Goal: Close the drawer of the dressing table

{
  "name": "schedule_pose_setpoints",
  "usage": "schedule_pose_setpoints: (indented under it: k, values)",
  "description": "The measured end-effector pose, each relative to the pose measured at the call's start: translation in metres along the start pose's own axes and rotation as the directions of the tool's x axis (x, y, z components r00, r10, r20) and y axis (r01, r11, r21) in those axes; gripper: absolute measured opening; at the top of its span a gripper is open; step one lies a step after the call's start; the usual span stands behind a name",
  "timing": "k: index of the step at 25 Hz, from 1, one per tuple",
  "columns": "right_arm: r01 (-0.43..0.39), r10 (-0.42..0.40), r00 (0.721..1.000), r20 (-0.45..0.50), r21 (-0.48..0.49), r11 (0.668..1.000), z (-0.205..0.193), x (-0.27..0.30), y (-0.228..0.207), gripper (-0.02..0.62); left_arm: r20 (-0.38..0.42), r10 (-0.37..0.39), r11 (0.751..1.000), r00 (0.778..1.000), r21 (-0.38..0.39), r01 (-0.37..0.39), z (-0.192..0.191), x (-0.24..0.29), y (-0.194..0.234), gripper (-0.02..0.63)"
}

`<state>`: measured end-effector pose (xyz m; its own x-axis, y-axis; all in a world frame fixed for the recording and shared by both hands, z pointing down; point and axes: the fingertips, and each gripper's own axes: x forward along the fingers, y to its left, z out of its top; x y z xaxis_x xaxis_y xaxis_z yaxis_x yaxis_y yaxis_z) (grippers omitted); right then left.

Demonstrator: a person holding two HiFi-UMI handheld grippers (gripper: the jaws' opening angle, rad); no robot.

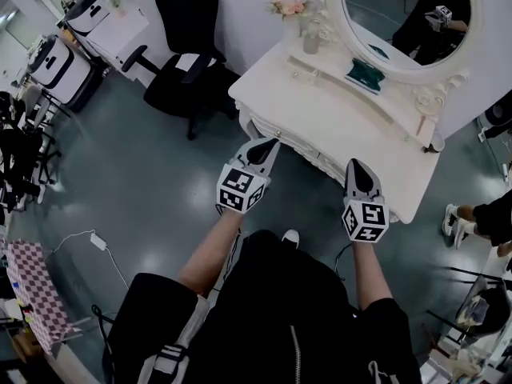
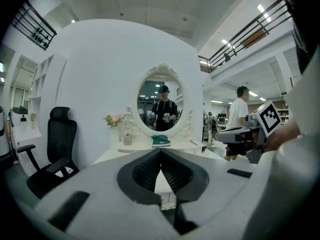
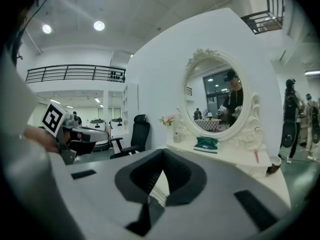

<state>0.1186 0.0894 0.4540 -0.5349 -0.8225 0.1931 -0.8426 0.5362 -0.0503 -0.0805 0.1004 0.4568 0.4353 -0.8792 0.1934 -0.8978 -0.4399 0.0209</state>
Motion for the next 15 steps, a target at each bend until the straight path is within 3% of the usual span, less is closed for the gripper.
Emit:
schedule_pose_setpoints:
  k: [8, 15]
  values:
    - [0.024, -0.024, 1.0, -0.012, 0.008, 1.0, 0.004, 0.039, -0.045, 0.003, -0.005, -0.023, 1.0, 1.0, -0.007, 0.023, 0.009, 0.066, 0.017, 0.0]
    - [0.113, -0.112, 0.994, -0.016, 0.022, 0.993, 0.012, 0.087, -0.099, 0.003, -0.014, -0.122, 0.993, 0.992, 0.011, 0.122, 0.022, 0.157, 0.036, 0.0]
